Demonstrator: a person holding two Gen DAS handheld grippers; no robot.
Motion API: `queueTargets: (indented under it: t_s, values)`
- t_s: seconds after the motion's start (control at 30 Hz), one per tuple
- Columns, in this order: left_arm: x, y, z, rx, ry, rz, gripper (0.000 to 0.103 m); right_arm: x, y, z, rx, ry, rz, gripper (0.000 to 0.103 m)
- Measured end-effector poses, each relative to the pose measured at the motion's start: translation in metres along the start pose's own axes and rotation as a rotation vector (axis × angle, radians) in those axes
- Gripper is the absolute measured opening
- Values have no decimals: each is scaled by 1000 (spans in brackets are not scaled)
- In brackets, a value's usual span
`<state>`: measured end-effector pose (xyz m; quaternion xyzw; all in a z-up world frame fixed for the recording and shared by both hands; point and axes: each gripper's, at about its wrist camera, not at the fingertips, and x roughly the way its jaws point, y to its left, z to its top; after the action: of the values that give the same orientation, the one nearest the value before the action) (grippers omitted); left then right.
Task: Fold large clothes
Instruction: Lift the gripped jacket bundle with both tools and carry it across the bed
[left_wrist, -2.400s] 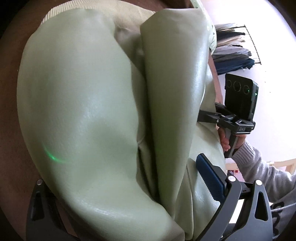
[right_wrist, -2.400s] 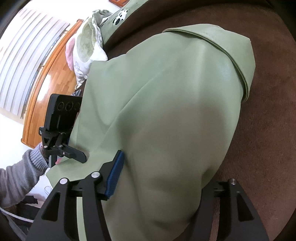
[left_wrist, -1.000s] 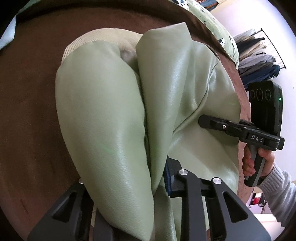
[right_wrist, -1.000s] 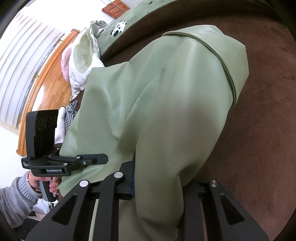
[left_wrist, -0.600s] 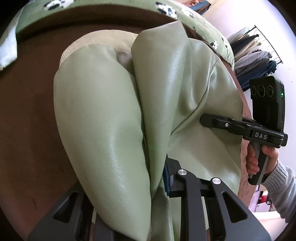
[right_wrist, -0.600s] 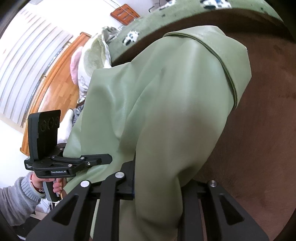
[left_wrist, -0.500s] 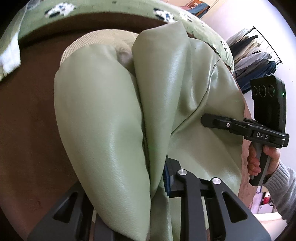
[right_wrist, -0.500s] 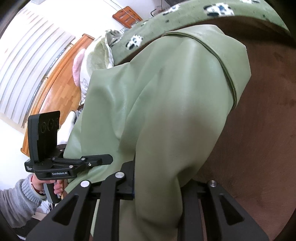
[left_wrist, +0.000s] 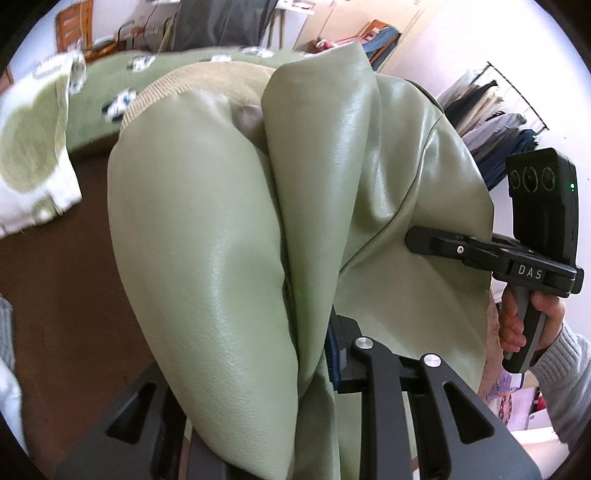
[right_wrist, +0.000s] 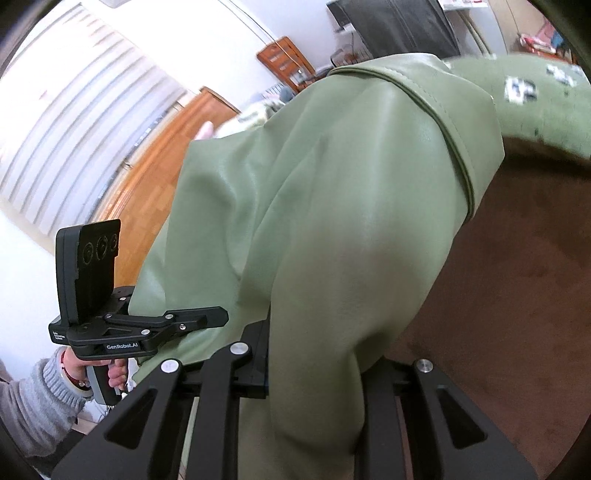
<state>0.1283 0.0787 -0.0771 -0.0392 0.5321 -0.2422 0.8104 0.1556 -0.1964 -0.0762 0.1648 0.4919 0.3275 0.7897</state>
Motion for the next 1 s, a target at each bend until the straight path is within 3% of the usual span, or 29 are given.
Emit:
queueTargets:
  t_s: [0.17, 0.37, 0.63, 1.0]
  values:
    - [-46, -30, 9, 29, -28, -4, 25, -58, 35, 7, -17, -35, -4, 19]
    - [-77, -51, 0, 17, -46, -17, 25, -94, 55, -1, -37, -35, -8, 19]
    - [-90, -56, -12, -14, -56, 16, 25, -83, 80, 12, -99, 7, 6, 19]
    - [-141, -13, -32, -128, -130, 97, 25, -43, 138, 39, -193, 54, 108, 19]
